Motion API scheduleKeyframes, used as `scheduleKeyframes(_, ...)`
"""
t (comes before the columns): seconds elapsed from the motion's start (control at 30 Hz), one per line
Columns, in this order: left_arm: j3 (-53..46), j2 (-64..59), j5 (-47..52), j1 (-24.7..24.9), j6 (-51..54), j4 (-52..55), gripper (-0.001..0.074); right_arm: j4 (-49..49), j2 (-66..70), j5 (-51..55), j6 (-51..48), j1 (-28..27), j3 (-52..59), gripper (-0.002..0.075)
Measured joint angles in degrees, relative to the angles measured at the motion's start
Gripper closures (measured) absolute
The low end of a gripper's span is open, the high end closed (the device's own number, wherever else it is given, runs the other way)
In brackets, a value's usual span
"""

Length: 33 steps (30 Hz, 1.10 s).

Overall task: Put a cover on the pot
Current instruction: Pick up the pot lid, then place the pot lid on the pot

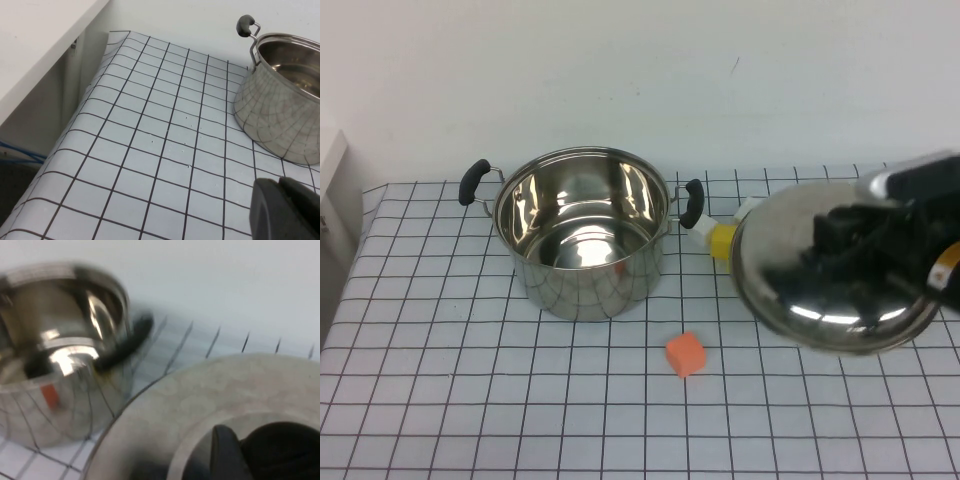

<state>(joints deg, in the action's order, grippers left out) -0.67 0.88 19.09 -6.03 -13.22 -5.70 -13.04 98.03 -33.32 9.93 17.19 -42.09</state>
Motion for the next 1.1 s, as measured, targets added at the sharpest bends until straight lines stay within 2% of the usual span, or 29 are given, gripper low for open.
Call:
scheduleKeyframes(0.17,0.0,0.0,0.0,0.0,0.0,0.0,0.0738,-11.3,-11.9,7.1,10.6,0.3,-3.3,0.0375)
scheduleKeyframes(0.33,0.0,0.0,0.0,0.0,0.0,0.0,0.0738,-27.8,-11.7,8.3,26.1,4.0,-13.2,0.0375)
scheduleKeyframes(0.5,0.0,0.0,0.0,0.0,0.0,0.0,0.0738,-42.9,-2.5,10.9,38.9,8.2,-28.0,0.0375)
scheduleKeyframes(0.8,0.0,0.0,0.0,0.0,0.0,0.0,0.0738,-63.3,20.6,10.7,61.9,12.5,-57.0,0.0376)
scheduleKeyframes(1.1,0.0,0.0,0.0,0.0,-0.1,0.0,0.0738,-81.5,40.1,8.9,82.4,14.2,-79.2,0.0376)
